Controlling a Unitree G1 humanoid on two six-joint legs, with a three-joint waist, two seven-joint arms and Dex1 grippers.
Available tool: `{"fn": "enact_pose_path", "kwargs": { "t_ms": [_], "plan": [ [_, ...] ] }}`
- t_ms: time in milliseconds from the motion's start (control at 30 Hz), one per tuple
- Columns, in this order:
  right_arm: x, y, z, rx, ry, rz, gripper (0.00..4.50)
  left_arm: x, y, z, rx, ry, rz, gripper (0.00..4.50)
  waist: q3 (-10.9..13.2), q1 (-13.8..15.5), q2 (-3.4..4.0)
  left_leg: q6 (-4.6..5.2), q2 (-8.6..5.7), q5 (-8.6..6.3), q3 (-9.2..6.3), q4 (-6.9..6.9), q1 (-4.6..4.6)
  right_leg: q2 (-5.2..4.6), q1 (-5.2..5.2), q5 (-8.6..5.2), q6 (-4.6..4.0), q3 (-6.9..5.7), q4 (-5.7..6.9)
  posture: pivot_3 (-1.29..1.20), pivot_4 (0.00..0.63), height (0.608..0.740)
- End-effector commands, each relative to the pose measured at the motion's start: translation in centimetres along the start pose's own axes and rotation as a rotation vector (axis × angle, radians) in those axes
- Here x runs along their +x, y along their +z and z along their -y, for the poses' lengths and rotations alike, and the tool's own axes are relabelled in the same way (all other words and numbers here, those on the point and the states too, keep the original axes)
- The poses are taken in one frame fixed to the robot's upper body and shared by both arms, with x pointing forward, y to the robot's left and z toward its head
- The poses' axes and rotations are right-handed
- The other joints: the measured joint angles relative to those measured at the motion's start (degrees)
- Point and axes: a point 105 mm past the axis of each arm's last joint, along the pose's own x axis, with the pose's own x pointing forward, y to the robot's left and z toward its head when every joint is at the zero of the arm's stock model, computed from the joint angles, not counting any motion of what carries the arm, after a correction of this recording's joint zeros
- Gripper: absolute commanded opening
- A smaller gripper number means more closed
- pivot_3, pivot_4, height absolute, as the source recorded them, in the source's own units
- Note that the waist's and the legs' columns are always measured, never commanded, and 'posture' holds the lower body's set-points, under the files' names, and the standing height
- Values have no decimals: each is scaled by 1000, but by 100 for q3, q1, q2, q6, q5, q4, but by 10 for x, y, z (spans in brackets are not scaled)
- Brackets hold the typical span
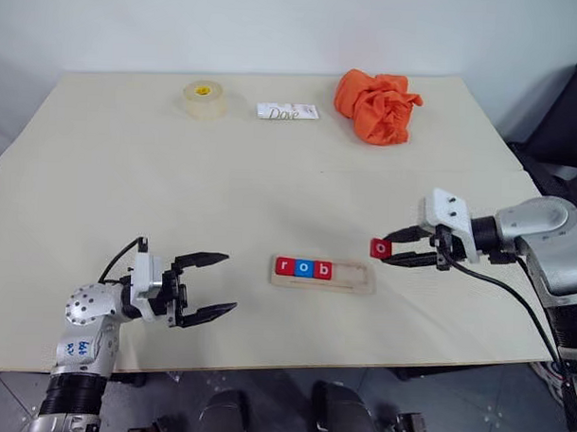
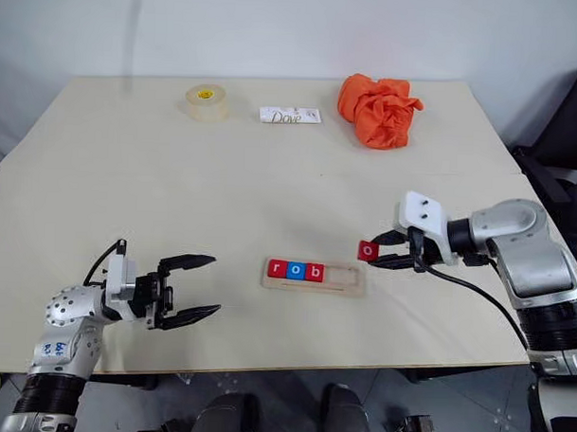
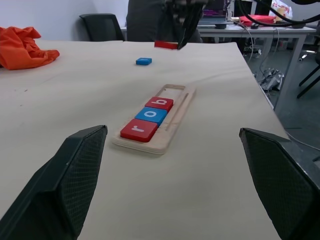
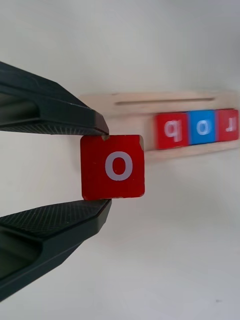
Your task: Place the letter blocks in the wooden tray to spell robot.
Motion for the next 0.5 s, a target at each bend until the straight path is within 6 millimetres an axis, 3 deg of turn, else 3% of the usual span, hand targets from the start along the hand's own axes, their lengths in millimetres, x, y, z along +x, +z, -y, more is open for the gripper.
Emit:
{"fn": "enact_pose_path", "kwargs": {
  "t_ms": [33,267,500],
  "plan": [
    [9,9,-5,26,-13,-30,1447,2,3,-2,25,-15,12,4500,0,0,0,1,0,-1,0,0,-1,0,1,0,0,0,-2,0,150,740],
    [39,10,-13,29,7,-62,1447,3,4,-4,31,-30,17,4500,0,-2,0,4,-2,-3,4,0,-6,-2,-3,0,0,0,-3,0,150,740],
    [51,-1,-12,16,22,-120,1447,-5,6,-3,34,-41,7,4500,0,-7,-1,5,-2,-4,5,0,-7,-1,-3,0,0,0,-4,0,150,740]
  ]
}}
